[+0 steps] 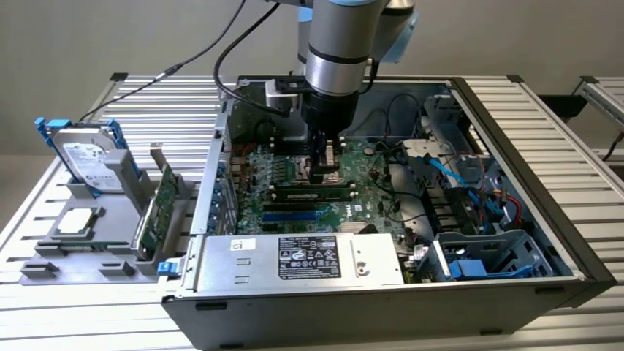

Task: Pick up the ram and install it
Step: 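Press down the ram until it locks into place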

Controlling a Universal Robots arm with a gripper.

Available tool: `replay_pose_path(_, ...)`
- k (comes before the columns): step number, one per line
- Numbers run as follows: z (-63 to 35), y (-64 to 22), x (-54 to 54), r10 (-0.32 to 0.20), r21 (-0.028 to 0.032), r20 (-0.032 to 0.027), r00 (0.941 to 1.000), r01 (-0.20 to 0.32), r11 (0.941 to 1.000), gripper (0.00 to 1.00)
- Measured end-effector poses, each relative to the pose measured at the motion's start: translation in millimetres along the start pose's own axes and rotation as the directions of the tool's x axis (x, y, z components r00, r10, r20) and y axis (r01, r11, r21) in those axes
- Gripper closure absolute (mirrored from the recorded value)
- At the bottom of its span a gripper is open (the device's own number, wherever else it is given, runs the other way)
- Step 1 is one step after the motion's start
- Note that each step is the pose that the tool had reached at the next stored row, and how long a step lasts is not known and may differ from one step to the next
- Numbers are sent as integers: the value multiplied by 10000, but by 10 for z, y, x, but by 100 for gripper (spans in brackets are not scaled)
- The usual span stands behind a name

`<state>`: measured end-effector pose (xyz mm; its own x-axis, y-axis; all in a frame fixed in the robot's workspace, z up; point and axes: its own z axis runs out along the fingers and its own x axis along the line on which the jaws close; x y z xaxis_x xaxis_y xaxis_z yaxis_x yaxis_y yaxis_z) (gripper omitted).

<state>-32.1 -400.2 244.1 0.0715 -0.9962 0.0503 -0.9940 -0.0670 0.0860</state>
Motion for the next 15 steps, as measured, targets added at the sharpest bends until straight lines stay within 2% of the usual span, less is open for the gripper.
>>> replay_pose_path(8,0,1,0,15,-7,-2,10000,-15,10000,89)
replay_pose_path(11,0,1,0,388,-26,31,9992,-388,9992,89)
replay_pose_path(15,0,1,0,816,-50,38,9967,-816,9967,89)
